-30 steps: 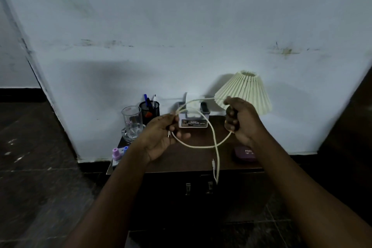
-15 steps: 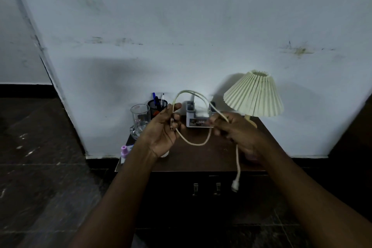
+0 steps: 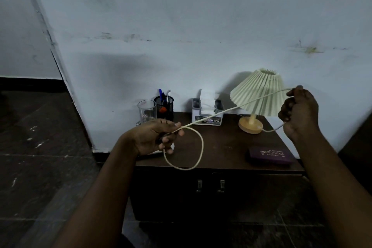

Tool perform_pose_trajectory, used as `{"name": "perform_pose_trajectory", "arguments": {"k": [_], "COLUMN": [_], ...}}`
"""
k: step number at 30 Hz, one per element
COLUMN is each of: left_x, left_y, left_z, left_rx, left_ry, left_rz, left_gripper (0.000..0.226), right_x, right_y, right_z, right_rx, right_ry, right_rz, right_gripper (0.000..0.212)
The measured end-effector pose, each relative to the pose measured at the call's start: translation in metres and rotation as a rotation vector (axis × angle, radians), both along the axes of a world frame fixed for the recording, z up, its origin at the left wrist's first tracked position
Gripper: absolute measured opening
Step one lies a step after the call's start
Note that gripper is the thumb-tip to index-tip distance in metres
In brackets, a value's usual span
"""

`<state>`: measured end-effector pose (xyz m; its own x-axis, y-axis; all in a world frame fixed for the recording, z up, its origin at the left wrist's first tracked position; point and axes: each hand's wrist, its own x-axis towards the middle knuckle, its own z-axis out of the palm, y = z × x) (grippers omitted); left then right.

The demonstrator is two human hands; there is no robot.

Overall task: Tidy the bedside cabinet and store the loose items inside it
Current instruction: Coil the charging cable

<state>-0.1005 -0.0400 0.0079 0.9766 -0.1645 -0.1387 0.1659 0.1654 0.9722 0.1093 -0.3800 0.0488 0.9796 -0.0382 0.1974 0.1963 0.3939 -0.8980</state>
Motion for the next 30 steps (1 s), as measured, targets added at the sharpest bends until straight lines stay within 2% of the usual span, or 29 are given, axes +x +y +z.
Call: {"name": "perform_pose_trajectory", "arguments": {"k": [4,6,10,14,17,18,20,21,22,24,25,27,30], "left_x": [0.0,0.002,0.017,0.033,0.041,0.042,0.043,0.043,0.043,0.042,0.043,0.043,0.045], "left_y": [0.007,0.008,0.001,-0.018,-0.029,-0.032,-0.037,-0.038,-0.04,-0.044,-0.046,-0.049,-0.045], "left_z": [-0.008,-0.011,-0.009,-0.003,-0.004,-0.004,-0.006,-0.007,-0.008,-0.008,-0.009,-0.009,-0.013], "left_rx": [-0.039,-0.09,-0.264,-0.276,-0.227,-0.201,-0.111,-0.049,0.009,0.084,0.108,0.137,0.172], "left_ry": [0.025,0.025,-0.007,-0.036,-0.031,-0.022,-0.008,-0.008,-0.011,-0.031,-0.041,-0.046,-0.03], "left_rz": [0.082,0.139,0.295,0.44,0.493,0.504,0.506,0.497,0.481,0.428,0.404,0.389,0.396], "left_gripper": [0.026,0.024,0.026,0.037,0.041,0.04,0.039,0.038,0.038,0.037,0.037,0.039,0.04], "right_x": [0.008,0.007,-0.006,-0.031,-0.033,-0.034,-0.033,-0.032,-0.033,-0.039,-0.041,-0.042,-0.032], "right_y": [-0.008,-0.008,0.017,0.053,0.078,0.085,0.094,0.097,0.101,0.113,0.119,0.126,0.121], "right_z": [0.0,0.0,-0.011,-0.034,-0.057,-0.062,-0.069,-0.069,-0.066,-0.059,-0.057,-0.06,-0.064], "right_rx": [0.175,0.081,-0.505,-0.929,-1.259,-1.434,-1.737,-1.743,-1.651,-1.365,-1.299,-1.281,-1.236], "right_ry": [0.034,0.051,0.016,-0.155,-0.333,-0.387,-0.552,-0.651,-0.743,-0.92,-0.972,-0.955,-0.859], "right_rz": [-0.03,0.033,0.206,0.38,0.381,0.344,0.093,-0.019,-0.038,0.14,0.238,0.347,0.335], "right_gripper": [0.031,0.025,0.019,0.016,0.016,0.015,0.018,0.027,0.041,0.064,0.068,0.063,0.03]}}
